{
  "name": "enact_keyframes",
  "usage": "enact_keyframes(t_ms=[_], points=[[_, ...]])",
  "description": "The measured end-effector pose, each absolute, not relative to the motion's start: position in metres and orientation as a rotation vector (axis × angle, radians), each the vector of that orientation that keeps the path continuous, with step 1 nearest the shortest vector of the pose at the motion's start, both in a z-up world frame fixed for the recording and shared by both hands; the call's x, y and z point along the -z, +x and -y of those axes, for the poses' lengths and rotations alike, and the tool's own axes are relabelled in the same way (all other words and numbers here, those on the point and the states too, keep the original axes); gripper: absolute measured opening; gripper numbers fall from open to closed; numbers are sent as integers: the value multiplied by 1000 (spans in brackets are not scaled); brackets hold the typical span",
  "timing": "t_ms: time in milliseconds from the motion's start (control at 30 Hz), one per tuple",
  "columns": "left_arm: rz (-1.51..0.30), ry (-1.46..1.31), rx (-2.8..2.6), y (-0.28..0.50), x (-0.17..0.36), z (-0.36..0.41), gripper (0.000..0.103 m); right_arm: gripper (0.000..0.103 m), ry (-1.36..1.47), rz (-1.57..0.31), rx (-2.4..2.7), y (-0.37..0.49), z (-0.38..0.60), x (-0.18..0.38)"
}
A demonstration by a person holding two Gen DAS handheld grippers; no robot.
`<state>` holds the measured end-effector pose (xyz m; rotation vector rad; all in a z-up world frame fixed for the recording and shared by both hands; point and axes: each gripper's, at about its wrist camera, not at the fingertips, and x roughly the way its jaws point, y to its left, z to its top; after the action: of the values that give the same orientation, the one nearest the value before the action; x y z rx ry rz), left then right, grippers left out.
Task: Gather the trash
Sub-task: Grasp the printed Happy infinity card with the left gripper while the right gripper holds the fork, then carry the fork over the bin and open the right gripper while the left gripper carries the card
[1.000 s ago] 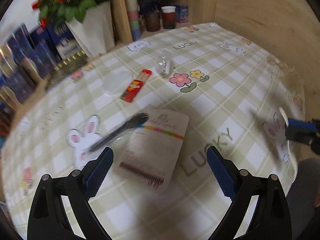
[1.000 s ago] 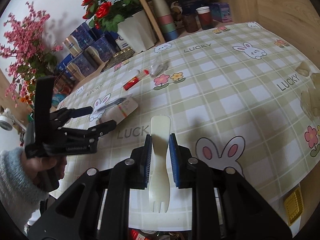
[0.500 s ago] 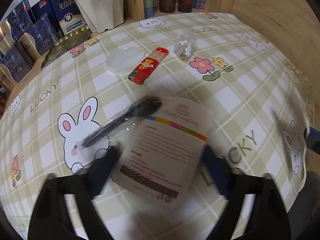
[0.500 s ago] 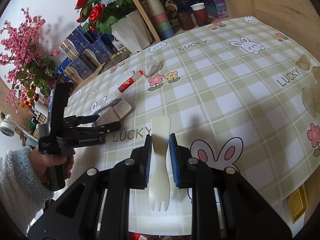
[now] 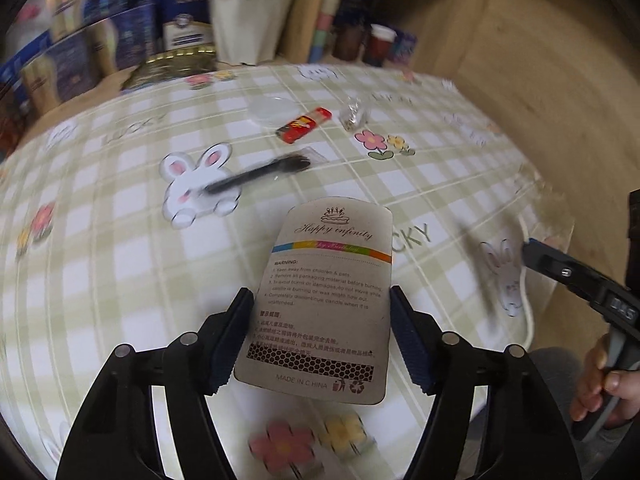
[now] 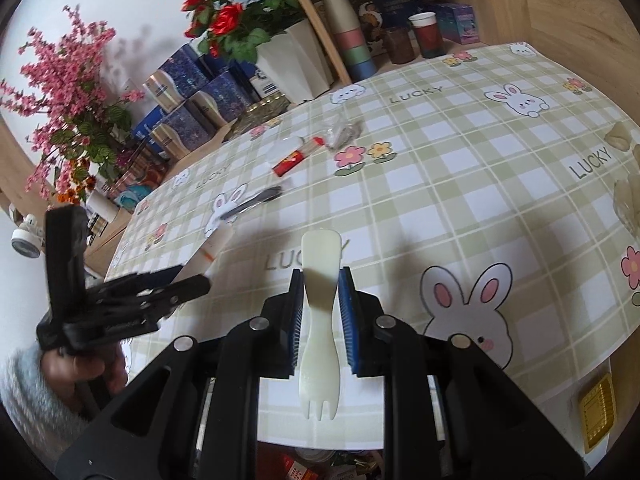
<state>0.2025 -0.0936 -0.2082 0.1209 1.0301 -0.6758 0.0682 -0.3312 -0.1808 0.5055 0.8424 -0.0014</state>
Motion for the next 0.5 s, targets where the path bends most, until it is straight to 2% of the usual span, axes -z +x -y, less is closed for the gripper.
enact_keyframes(t_ms=[500], points=[[-868,-1,615,79,149,33,67,21,428,-833,-110,27,289,144]])
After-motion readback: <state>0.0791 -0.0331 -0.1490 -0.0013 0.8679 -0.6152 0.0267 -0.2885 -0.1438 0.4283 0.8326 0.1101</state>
